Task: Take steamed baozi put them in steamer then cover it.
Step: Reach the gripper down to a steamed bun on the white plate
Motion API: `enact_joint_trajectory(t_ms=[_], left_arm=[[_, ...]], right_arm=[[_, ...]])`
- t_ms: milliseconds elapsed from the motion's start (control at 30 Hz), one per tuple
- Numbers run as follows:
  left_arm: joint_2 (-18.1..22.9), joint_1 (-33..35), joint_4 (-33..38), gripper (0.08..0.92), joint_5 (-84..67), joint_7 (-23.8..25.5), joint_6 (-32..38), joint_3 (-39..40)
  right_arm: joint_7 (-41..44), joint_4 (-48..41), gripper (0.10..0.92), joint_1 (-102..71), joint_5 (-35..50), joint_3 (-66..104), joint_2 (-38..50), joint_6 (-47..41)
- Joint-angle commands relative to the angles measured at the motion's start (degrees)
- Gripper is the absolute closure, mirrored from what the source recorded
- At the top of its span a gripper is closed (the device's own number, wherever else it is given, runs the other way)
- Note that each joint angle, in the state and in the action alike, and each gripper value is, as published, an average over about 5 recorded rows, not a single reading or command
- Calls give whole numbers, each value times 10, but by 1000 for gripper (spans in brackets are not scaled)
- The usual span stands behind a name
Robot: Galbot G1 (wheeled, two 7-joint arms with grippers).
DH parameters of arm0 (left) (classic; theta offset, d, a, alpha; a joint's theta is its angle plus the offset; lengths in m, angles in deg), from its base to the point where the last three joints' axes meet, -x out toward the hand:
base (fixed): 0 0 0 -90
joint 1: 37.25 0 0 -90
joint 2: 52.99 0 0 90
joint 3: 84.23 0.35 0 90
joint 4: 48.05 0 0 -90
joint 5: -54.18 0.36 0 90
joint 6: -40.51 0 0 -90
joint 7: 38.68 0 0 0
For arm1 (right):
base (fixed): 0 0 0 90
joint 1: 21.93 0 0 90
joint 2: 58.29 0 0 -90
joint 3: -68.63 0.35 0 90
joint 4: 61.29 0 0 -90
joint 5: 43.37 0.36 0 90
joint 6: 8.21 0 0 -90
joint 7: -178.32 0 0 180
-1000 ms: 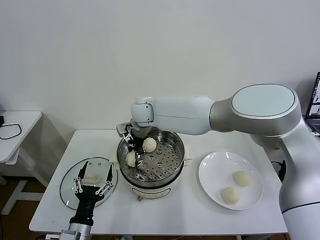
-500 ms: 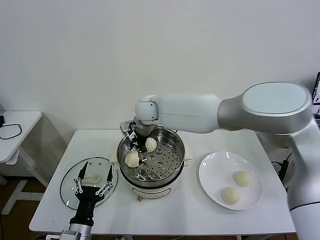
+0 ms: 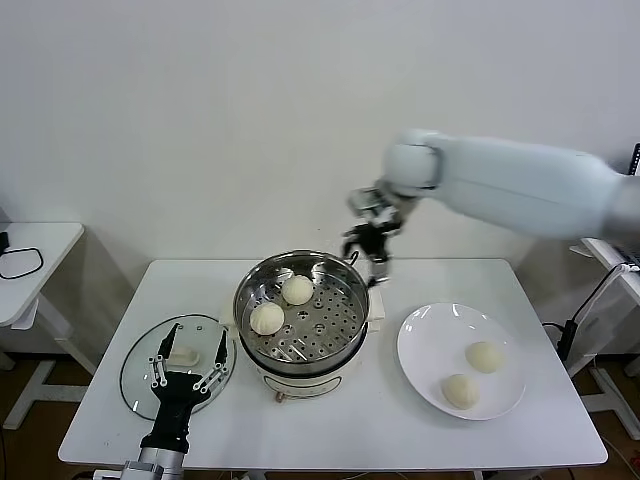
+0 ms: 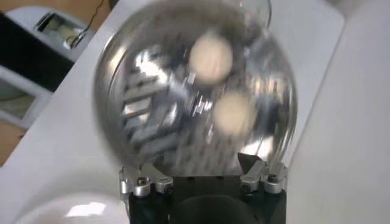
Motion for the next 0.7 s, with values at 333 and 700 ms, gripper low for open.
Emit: enact_joint_trajectory(t_ms=[333,700], left_arm=[[2,0,-8,177,3,-2,-5,-3],[3,-1,-14,177,3,-1,-1,-8]], right_arm=[[10,39,203,-197,-125,18,177,49],[-35,22,203,-254,-157,43,153,44]])
